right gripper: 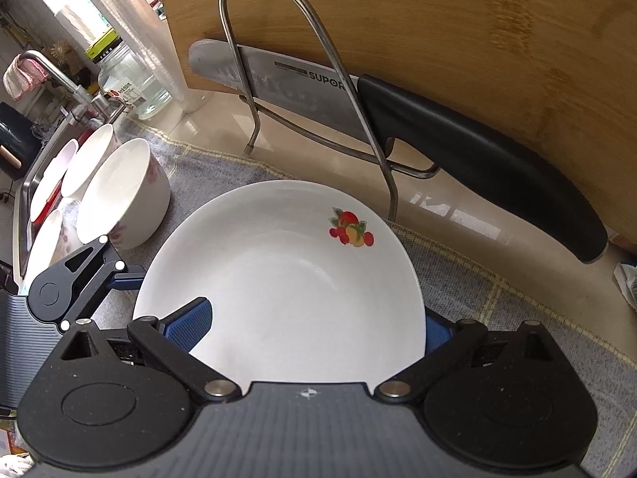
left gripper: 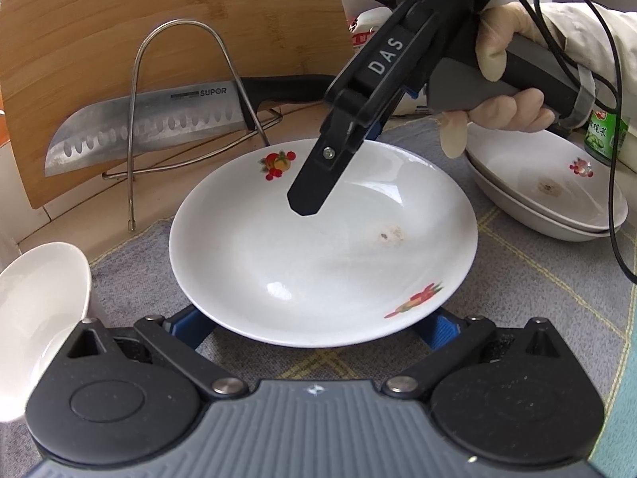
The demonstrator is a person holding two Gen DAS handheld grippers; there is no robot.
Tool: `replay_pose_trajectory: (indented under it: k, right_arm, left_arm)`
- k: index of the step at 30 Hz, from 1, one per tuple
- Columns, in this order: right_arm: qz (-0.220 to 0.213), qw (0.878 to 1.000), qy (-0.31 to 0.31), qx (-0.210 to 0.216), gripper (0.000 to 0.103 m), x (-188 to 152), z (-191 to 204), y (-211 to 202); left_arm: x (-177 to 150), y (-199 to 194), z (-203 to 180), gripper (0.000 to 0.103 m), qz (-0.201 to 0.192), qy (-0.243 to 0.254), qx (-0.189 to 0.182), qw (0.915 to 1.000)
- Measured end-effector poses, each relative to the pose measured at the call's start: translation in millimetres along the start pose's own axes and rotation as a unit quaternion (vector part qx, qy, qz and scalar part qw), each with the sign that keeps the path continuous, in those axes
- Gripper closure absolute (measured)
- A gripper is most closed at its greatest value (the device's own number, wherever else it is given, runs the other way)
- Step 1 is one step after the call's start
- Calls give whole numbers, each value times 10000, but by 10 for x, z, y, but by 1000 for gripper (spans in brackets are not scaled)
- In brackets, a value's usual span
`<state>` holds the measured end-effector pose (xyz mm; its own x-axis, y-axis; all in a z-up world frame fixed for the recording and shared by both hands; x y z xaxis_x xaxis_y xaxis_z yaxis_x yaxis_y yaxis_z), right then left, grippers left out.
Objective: Organize plates and bowls
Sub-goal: 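Lift the fruit-decal plate off the mat with the right gripper, then carry the fruit-decal plate with the right gripper toward the plate stack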
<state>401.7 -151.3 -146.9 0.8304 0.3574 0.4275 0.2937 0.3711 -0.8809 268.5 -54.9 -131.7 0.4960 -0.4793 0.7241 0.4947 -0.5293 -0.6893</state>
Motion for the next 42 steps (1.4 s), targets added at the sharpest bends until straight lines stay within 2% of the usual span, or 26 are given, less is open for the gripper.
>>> replay_pose_trajectory:
  k: [7,11,28,42]
  right_arm:
    - [45,10000,-52,20,0,-56,16,-12]
    - [-23,9999,-94,28,0,-35,-9,-8]
    - [-115,9996,85,251,0,20,-50,-27]
    - [-236,9995,-17,217,0,-74,124,-259]
  left_arm:
    - [3,-14,-17,0,-6,100,64,9999]
    - [0,-12,-8,0,6,81,-42,10000]
    - [-1,-37,-52,1,22,205,12,9998]
    - [69,-289,-159,1,-9,260,-38,9997]
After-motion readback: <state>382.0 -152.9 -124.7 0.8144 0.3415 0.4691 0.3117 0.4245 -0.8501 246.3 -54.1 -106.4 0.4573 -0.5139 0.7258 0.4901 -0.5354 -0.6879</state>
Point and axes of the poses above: each gripper's, at about its wrist camera, not at the fingertips, and y roughly the way its jaws point, z to its left, x to its top, the point moved 6 cm from there along y, roughly the way its jaws point, and after that the axes turned 7 degrees about -x, right-handed, at the moved point
